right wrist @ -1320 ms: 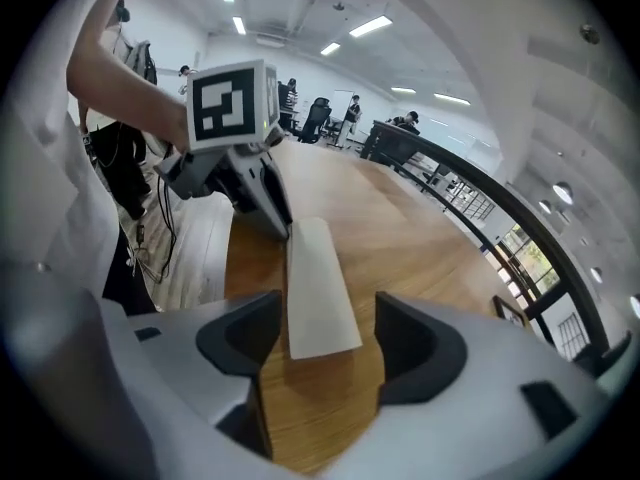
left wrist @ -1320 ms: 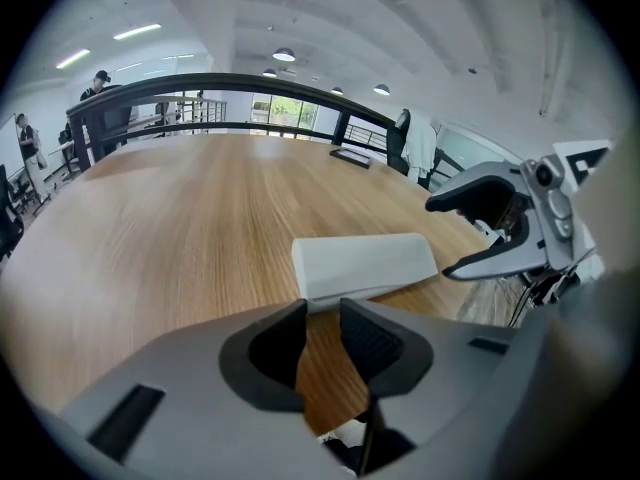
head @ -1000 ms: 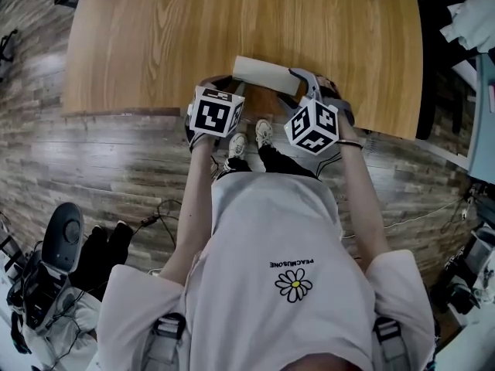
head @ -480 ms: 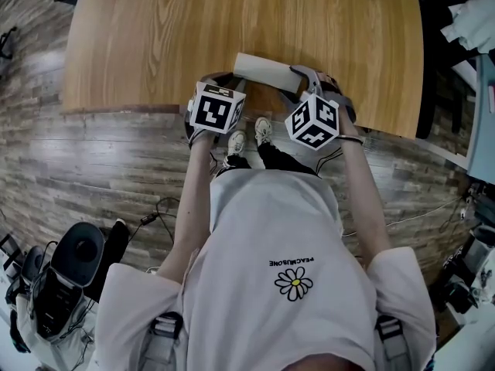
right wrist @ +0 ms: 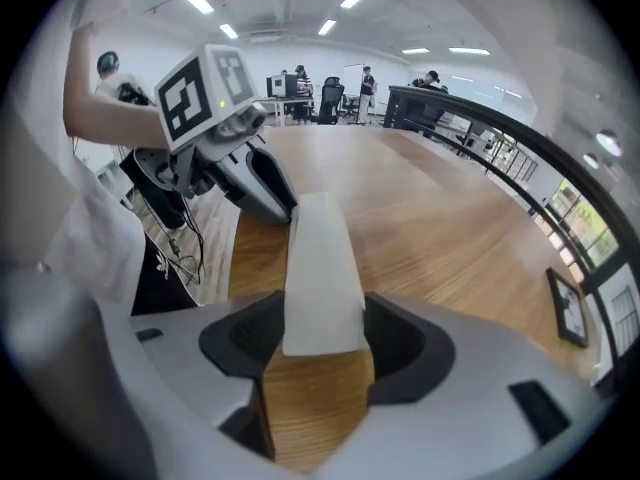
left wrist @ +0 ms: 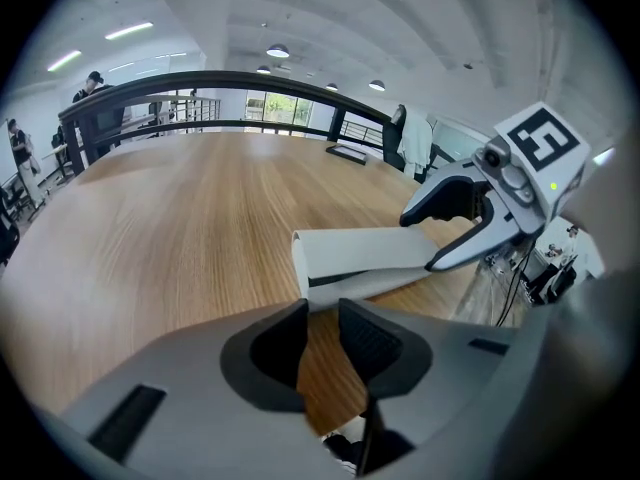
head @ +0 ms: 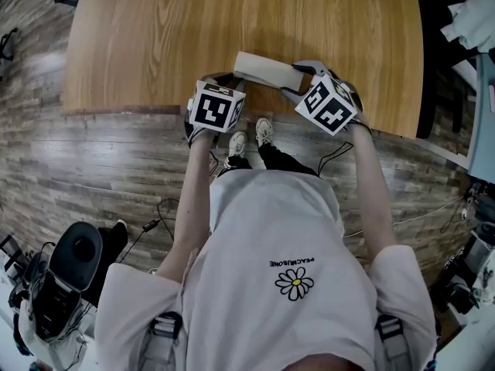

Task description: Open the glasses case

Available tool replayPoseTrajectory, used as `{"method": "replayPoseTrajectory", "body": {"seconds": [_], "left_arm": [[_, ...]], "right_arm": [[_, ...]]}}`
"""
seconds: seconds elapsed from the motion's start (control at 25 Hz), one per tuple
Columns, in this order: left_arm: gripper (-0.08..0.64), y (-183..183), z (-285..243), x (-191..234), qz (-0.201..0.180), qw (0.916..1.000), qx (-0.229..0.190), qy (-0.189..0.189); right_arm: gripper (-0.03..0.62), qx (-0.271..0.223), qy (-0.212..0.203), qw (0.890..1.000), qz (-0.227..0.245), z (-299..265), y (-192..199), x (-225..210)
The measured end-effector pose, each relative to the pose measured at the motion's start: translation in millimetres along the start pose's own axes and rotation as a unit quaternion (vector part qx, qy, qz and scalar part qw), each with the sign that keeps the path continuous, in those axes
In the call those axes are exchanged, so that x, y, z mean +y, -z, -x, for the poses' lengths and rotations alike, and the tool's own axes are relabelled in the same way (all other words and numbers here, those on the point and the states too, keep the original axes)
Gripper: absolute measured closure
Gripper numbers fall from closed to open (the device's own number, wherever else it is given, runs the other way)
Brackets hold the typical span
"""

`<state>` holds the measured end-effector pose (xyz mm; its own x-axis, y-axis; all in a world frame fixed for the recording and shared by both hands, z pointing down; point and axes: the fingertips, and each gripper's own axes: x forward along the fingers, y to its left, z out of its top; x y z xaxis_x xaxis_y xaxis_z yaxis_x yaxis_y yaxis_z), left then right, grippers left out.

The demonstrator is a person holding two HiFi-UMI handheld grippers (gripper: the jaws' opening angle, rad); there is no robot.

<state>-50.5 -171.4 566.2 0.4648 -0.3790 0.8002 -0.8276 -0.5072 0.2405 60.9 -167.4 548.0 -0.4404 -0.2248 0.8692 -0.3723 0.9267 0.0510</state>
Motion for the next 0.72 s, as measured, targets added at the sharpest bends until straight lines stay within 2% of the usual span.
{"method": "replayPoseTrajectory", "body": {"seconds": [0.08, 0.16, 0.24, 0.32, 0.52, 0.72], "left_arm": [[0.45, 0, 0, 0, 0.001, 1.0, -0.002, -0.002], [0.453, 0, -1, 0, 0.0, 1.0, -0.002, -0.005], [0.454, 0, -1, 0, -0.001, 1.0, -0.002, -0.006], [0.454, 1, -1, 1, -0.002, 1.0, -0.004, -0.007], [0.454, 1, -1, 1, -0.002, 0.9999, -0.004, -0.011], [0.456, 2, -3, -1, -0.002, 0.9999, -0.005, -0.013]], "right_arm": [[0.341, 0.001, -0.011, 1.0, -0.01, 4, -3, -4], [0.373, -0.006, -0.004, 1.0, -0.005, 10, -8, -9], [0.438, -0.023, 0.019, 1.0, -0.01, 19, -15, -17], [0.544, -0.035, 0.055, 0.998, -0.012, 26, -20, -30], [0.564, -0.021, 0.088, 0.996, 0.023, 25, -21, -46], [0.566, -0.029, 0.103, 0.994, 0.03, 24, -18, -53]]}}
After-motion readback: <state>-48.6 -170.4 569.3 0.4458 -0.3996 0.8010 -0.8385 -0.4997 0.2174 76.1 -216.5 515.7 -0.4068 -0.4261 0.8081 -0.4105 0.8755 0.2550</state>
